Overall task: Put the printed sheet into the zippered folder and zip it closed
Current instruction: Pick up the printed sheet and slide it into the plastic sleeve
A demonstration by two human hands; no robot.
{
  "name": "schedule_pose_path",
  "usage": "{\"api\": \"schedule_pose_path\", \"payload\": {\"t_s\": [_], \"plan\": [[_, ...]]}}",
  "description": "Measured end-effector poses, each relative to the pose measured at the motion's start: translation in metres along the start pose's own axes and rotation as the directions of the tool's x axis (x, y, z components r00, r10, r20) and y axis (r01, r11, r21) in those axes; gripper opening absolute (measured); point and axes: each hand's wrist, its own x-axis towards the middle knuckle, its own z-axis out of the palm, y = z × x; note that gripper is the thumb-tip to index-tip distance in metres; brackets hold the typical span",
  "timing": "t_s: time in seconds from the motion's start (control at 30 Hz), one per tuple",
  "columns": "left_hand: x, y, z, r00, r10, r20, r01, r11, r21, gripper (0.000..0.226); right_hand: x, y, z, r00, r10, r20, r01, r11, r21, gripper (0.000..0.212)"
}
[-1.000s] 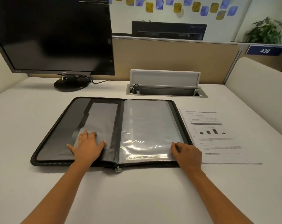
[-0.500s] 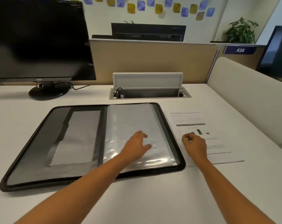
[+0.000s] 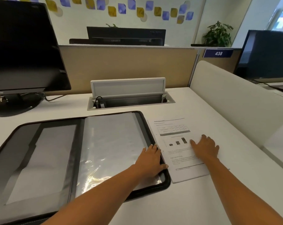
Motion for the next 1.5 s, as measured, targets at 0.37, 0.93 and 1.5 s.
{"api": "schedule_pose_path", "payload": {"t_s": [0.37,0.93,1.5], "plan": [[-0.002,-0.004,0.018,1.0,0.005,-0.015,-0.005,0.999,0.049,0.071,0.025,-0.013,-0.015,0.98,0.189,0.059,-0.197,0.963,0.185,0.045],[-0.008,-0.007,0.012,0.983,-0.136,-0.12,0.068,0.891,-0.449,0.066,-0.006,-0.055,-0.066,0.888,0.116,-0.444,0.113,0.883,0.457,0.02],[-0.05,-0.081,-0.104,0.806,-0.543,-0.238,-0.23,0.084,-0.97,0.043,-0.071,-0.166,-0.128,0.873,-0.203,-0.443,0.486,0.414,0.769,0.013]]}}
